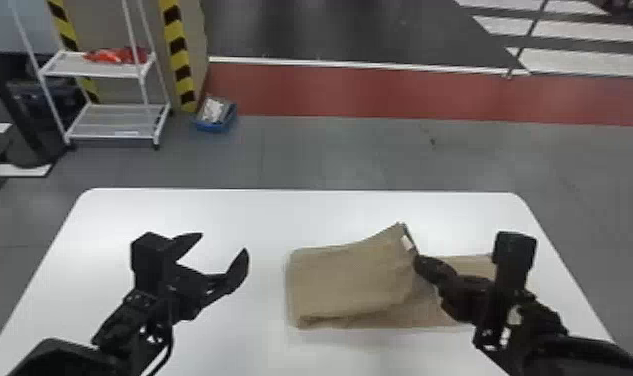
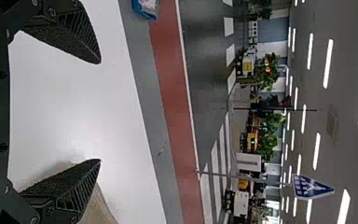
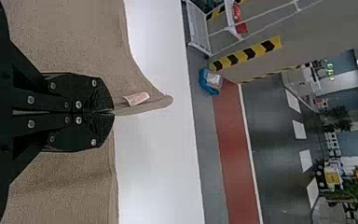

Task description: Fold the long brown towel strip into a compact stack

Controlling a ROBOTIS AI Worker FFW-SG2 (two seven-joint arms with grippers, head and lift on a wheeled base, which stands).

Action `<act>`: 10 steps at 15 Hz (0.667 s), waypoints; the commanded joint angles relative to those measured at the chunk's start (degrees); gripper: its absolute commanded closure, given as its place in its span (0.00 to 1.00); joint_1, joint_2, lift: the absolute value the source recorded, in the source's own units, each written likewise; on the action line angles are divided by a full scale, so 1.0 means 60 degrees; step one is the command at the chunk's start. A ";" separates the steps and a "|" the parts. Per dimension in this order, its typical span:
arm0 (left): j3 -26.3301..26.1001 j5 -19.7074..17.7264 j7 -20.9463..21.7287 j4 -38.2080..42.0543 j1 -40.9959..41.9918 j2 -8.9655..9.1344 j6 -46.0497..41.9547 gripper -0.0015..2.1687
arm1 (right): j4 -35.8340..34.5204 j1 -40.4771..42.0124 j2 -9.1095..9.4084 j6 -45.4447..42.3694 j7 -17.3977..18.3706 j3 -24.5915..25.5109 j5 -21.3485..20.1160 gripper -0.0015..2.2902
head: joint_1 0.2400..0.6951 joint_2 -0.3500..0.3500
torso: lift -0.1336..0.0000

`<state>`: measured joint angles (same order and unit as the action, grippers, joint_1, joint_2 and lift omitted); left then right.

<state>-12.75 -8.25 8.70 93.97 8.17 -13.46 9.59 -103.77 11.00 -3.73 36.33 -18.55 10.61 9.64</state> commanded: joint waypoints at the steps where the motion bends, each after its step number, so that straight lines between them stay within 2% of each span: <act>1: 0.0002 0.0115 0.0000 -0.0104 -0.0014 0.0032 0.0036 0.07 | -0.0986 0.0276 -0.0037 0.0560 -0.0277 0.0897 0.0751 0.58 | 1.00 0.33 | 1.00; 4: -0.0072 0.0188 -0.0014 -0.0177 -0.0058 0.0090 0.0066 0.07 | -0.1968 0.0745 -0.0037 0.0765 -0.0497 0.1878 0.1425 0.58 | 1.00 0.27 | 1.00; 8: -0.0115 0.0305 -0.0058 -0.0177 -0.0058 0.0105 0.0153 0.07 | -0.1953 0.0686 -0.0066 0.1176 -0.1039 0.3109 0.1630 0.58 | 1.00 0.18 | 1.00; 10: -0.0115 0.0349 -0.0058 -0.0192 -0.0029 0.0105 0.0183 0.07 | -0.1894 0.0701 -0.0066 0.1205 -0.1141 0.3695 0.2099 0.58 | 1.00 0.13 | 1.00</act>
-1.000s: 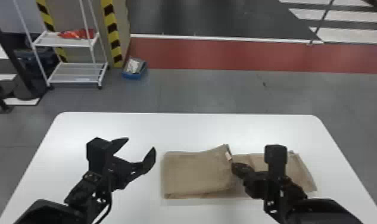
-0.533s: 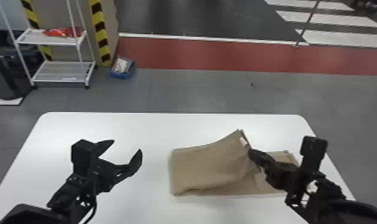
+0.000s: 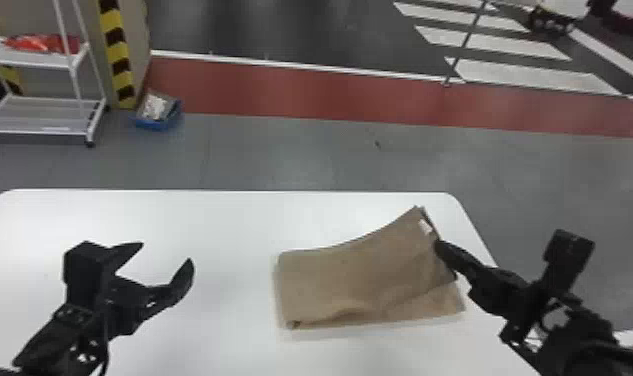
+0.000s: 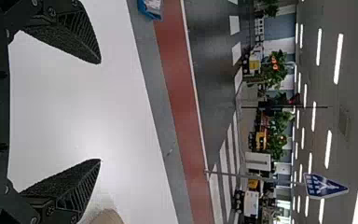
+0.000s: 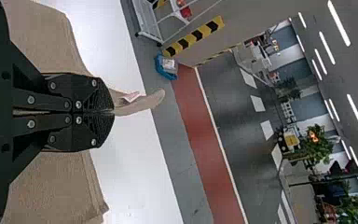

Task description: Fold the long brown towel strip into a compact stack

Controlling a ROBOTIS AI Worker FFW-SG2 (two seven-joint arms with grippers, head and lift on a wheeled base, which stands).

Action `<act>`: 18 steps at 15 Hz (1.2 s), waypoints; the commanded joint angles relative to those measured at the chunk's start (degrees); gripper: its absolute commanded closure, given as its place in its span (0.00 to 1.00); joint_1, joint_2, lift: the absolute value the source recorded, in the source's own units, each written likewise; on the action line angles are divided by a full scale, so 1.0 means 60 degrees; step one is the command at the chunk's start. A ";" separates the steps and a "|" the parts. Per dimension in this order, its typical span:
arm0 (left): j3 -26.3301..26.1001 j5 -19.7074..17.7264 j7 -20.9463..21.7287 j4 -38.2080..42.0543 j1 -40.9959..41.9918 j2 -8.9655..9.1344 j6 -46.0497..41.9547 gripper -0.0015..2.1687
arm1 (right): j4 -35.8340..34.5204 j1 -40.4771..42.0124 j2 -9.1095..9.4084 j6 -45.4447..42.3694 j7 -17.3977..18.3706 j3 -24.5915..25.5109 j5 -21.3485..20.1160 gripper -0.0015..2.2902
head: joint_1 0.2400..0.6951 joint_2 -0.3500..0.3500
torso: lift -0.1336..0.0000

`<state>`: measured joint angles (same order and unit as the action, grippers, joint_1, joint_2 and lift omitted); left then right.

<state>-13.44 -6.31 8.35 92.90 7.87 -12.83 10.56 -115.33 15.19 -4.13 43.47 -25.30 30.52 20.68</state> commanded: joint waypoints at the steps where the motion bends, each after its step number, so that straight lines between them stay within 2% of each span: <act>1: -0.0016 0.0041 0.0000 -0.0043 0.0021 0.0014 0.0020 0.07 | 0.0032 0.0018 -0.0015 0.0015 -0.0120 0.0523 0.0303 0.58 | 1.00 0.11 | 1.00; 3: -0.0089 0.0056 -0.0014 -0.0073 0.0021 0.0058 0.0020 0.07 | 0.0281 -0.0026 -0.0030 0.0044 -0.0149 0.0538 -0.0166 0.58 | 1.00 0.08 | 1.00; 8: -0.0104 0.0158 -0.0044 -0.0234 0.0065 0.0058 0.0020 0.07 | 0.3093 -0.1052 -0.0308 -0.1362 -0.0501 0.0553 -0.1147 0.58 | 1.00 0.02 | 1.00; 13: -0.0016 0.0202 -0.0044 -0.0263 0.0138 -0.0001 -0.0038 0.07 | 0.4206 -0.1491 -0.0455 -0.2212 -0.0515 0.0538 -0.2041 0.56 | 1.00 0.00 | 1.00; 15: -0.0045 0.0187 -0.0044 -0.0263 0.0138 0.0043 -0.0038 0.07 | 0.4778 -0.1711 -0.0513 -0.2622 -0.0471 0.0494 -0.2803 0.20 | 1.00 0.00 | 1.00; 16: -0.0060 0.0173 -0.0044 -0.0263 0.0138 0.0058 -0.0038 0.07 | 0.5115 -0.1813 -0.0513 -0.3120 -0.0383 0.0553 -0.3096 0.05 | 1.00 0.00 | 1.00; 17: -0.0075 0.0144 -0.0044 -0.0263 0.0138 0.0058 -0.0038 0.07 | 0.5305 -0.1843 -0.0513 -0.3443 -0.0383 0.0714 -0.3125 0.01 | 1.00 0.00 | 1.00; 18: -0.0075 0.0085 -0.0044 -0.0263 0.0138 0.0058 -0.0038 0.06 | 0.5334 -0.1784 -0.0513 -0.3735 -0.0383 0.0802 -0.3125 0.01 | 1.00 0.00 | 1.00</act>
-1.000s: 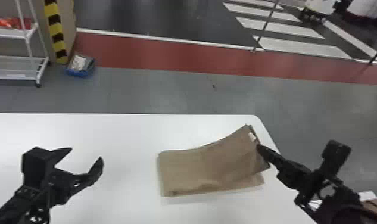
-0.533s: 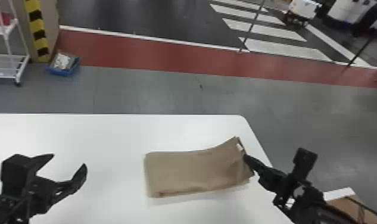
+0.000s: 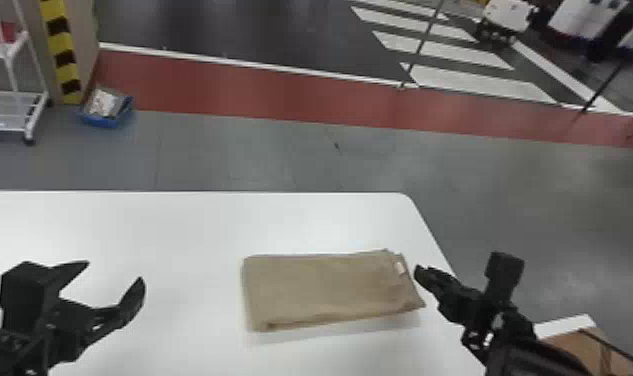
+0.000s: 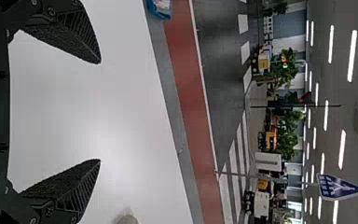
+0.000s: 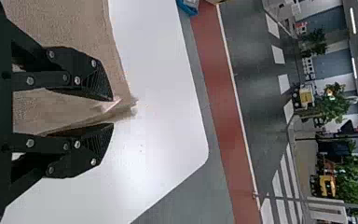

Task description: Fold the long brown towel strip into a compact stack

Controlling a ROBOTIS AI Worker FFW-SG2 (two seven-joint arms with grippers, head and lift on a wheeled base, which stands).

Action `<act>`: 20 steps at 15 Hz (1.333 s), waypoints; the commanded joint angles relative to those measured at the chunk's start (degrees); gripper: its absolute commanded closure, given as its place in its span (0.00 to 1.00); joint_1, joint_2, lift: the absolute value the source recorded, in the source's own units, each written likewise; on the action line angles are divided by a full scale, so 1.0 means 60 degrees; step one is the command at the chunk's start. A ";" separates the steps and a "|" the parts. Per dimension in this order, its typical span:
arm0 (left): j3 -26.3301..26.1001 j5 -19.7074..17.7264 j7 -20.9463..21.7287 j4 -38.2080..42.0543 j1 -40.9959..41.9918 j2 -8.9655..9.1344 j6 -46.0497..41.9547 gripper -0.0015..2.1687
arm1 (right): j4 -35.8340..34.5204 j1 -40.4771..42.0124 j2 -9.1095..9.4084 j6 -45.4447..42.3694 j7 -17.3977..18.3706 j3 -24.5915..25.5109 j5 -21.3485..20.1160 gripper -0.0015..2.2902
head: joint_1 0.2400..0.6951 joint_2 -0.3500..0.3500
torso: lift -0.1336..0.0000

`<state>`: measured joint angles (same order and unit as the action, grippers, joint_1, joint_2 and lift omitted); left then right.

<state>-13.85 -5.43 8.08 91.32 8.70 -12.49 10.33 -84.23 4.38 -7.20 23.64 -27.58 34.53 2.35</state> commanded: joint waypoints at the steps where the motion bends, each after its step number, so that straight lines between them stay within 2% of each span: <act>1: -0.0036 -0.0077 0.0001 0.0000 0.0000 0.0002 0.0030 0.06 | 0.0152 0.0090 -0.0001 -0.0753 -0.0003 0.0237 -0.0069 0.01 | 1.00 0.00 | 1.00; 4: -0.0285 -0.0341 0.0001 0.0029 0.0015 0.0105 0.0703 0.06 | 0.0049 0.0339 -0.0001 -0.1134 -0.0179 0.0647 0.0092 0.01 | 1.00 0.00 | 1.00; 5: -0.0373 -0.0385 -0.0058 0.0029 -0.0029 0.0266 0.1319 0.06 | 0.0020 0.0413 0.0014 -0.1280 -0.0355 0.0852 0.0136 0.02 | 1.00 0.00 | 1.00; 7: -0.0768 -0.0443 -0.0234 -0.0029 -0.0146 0.0515 0.1348 0.07 | 0.0020 0.0574 0.0043 -0.1515 -0.0677 0.1189 0.0327 0.02 | 1.00 0.00 | 1.00; 10: -0.1164 -0.1132 -0.0395 -0.0381 -0.0322 0.0823 0.1231 0.08 | 0.0401 0.0911 0.0043 -0.2804 -0.0692 0.1438 0.0488 0.04 | 1.00 0.00 | 1.00; 13: -0.1984 -0.1425 -0.1215 -0.0659 -0.0527 0.1013 0.1172 0.10 | 0.0928 0.0955 0.0043 -0.3712 -0.0735 0.1628 0.0503 0.06 | 1.00 0.00 | 1.00; 15: -0.2394 -0.2025 -0.1933 -0.0849 -0.0644 0.1072 0.1289 0.14 | 0.0928 0.1130 0.0131 -0.4327 -0.0735 0.1614 0.0488 0.06 | 1.00 0.00 | 1.00; 18: -0.2570 -0.3095 -0.1977 -0.1333 -0.0674 0.1335 0.1319 0.14 | 0.1192 0.1189 0.0116 -0.4972 -0.0677 0.1482 0.0488 0.06 | 1.00 0.00 | 1.00; 20: -0.2951 -0.3490 -0.1889 -0.1743 -0.0791 0.1452 0.1231 0.14 | 0.1470 0.1145 0.0058 -0.5265 -0.0677 0.1438 0.0488 0.06 | 1.00 0.00 | 1.00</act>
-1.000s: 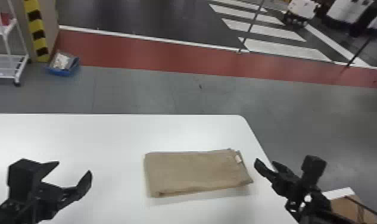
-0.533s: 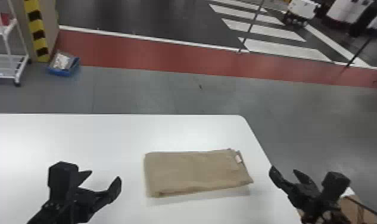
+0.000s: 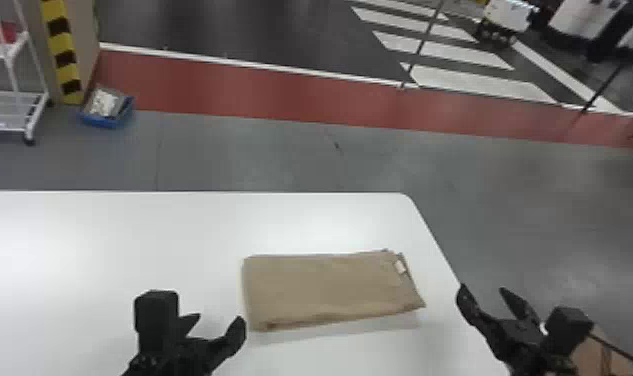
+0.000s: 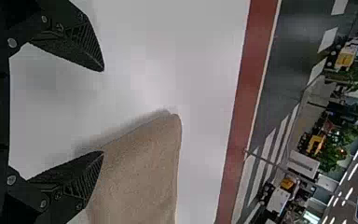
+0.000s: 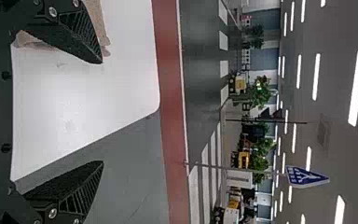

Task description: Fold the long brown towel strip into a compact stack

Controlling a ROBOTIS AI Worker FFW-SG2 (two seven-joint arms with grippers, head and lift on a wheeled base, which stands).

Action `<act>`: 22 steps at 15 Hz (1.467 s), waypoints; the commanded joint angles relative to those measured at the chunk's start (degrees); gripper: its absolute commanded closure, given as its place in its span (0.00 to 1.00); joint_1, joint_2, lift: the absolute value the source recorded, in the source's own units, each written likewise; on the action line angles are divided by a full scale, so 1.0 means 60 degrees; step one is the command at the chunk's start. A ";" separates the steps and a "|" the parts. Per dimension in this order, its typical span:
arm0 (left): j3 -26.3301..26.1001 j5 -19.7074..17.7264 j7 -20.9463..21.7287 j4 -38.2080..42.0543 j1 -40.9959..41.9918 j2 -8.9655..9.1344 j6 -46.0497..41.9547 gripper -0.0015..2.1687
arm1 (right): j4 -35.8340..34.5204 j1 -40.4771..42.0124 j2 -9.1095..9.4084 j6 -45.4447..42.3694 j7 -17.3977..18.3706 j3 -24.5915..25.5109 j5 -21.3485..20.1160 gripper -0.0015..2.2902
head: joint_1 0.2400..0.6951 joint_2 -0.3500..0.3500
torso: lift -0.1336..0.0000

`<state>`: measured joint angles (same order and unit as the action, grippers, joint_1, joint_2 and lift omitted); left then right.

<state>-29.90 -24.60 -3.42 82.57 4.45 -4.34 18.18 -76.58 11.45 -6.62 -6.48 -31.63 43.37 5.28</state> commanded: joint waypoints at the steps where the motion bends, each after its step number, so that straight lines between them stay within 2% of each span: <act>1: -0.0480 -0.0250 0.0086 -0.0446 -0.0155 0.0210 -0.0166 0.14 | 0.0283 -0.0034 -0.0040 -0.0363 -0.0002 -0.0050 -0.0001 0.06 | 1.00 0.00 | 1.00; 4: -0.1081 -0.0001 0.0057 -0.1179 -0.0492 0.0488 -0.1220 0.14 | 0.0386 -0.0049 -0.0040 -0.0509 -0.0002 -0.0064 -0.0001 0.06 | 1.00 0.00 | 1.00; 6: -0.1257 0.0497 0.0071 -0.1486 -0.0492 0.0723 -0.1865 0.14 | 0.0400 -0.0034 -0.0054 -0.0509 -0.0031 -0.0050 -0.0001 0.06 | 1.00 0.00 | 1.00; 7: -0.1330 0.0805 -0.0060 -0.1501 -0.0492 0.0737 -0.2187 0.14 | 0.0400 -0.0034 -0.0054 -0.0509 -0.0046 -0.0050 -0.0001 0.06 | 1.00 0.00 | 1.00; 12: -0.1330 0.1054 -0.0251 -0.1985 -0.0565 0.0748 -0.2187 0.14 | 0.0400 -0.0049 -0.0069 -0.0509 -0.0061 -0.0138 -0.0001 0.06 | 1.00 0.00 | 1.00; 16: -0.1330 0.1640 -0.0339 -0.2497 -0.0609 0.0748 -0.2656 0.16 | 0.0400 -0.0049 -0.0054 -0.0509 -0.0061 -0.0284 0.0102 0.06 | 1.00 0.00 | 1.00; 19: -0.1344 0.1713 -0.0339 -0.2658 -0.0609 0.0748 -0.2802 0.16 | 0.0415 -0.0049 -0.0069 -0.0509 -0.0061 -0.0284 0.0160 0.06 | 1.00 0.00 | 1.00; 22: -0.1725 0.1611 -0.0383 -0.2644 -0.0609 0.0748 -0.2949 0.20 | 0.0444 -0.0063 -0.0069 -0.0480 -0.0061 -0.0284 0.0175 0.06 | 1.00 0.00 | 1.00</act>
<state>-39.42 -14.69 -5.66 66.67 0.78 0.00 1.02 -73.98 11.15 -7.05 -9.39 -31.99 41.70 6.30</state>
